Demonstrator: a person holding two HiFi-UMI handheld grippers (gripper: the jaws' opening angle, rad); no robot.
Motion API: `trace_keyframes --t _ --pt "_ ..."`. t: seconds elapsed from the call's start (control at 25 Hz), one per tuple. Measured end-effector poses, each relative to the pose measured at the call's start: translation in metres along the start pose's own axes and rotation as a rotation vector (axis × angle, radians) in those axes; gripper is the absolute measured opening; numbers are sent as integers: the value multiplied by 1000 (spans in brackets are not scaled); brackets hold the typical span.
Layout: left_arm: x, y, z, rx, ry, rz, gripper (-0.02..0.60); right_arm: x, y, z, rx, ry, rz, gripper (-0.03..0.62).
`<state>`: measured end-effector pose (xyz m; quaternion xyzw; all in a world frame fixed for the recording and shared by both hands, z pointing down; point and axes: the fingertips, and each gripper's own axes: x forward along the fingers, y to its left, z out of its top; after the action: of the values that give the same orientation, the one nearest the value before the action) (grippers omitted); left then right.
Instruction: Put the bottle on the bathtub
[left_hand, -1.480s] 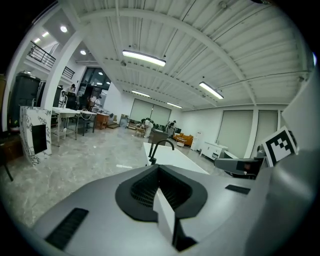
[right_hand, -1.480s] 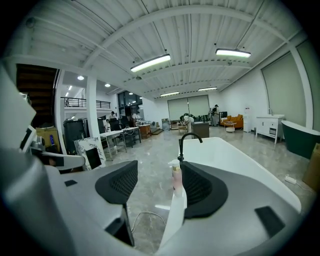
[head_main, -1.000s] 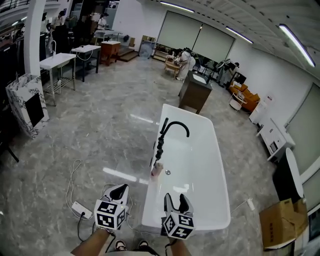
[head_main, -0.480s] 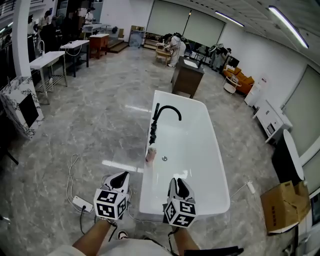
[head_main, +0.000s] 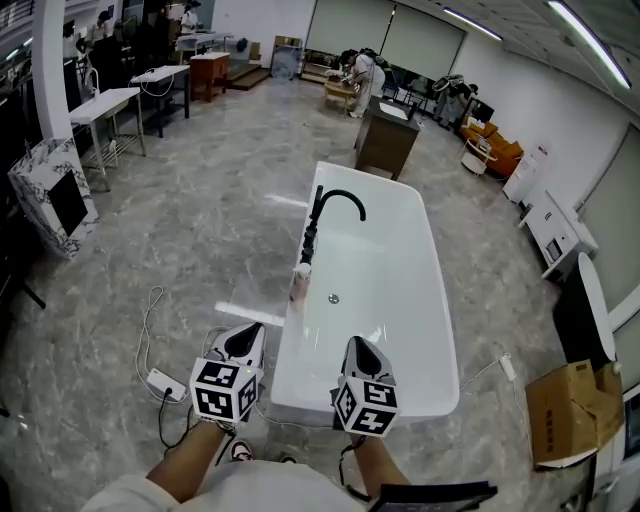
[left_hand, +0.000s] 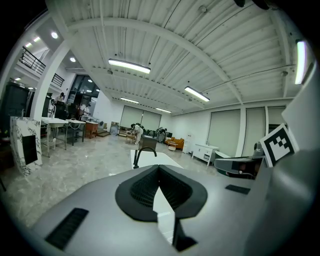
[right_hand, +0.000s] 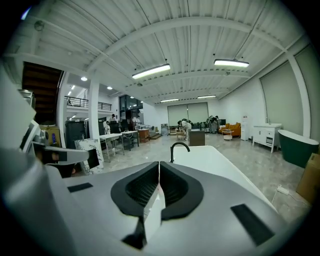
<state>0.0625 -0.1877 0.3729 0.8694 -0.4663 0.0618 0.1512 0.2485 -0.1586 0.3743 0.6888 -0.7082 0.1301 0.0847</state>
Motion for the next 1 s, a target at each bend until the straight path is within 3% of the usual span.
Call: trace_keyframes --t 0.16,0.36,0.68,1.0 --pt "3 -14 -5 6 18 22 15 -2 -20 13 -31 -18 2 31" --pt "2 -21 -13 -5 25 54 15 -6 -39 18 12 -44 -23 31" --pt "7 -14 -20 -26 37 79 15 -3 -26 -6 35 0 -2 31" --pt "3 -5 -19 -14 31 69 15 -6 -17 -1 51 -29 -11 28"
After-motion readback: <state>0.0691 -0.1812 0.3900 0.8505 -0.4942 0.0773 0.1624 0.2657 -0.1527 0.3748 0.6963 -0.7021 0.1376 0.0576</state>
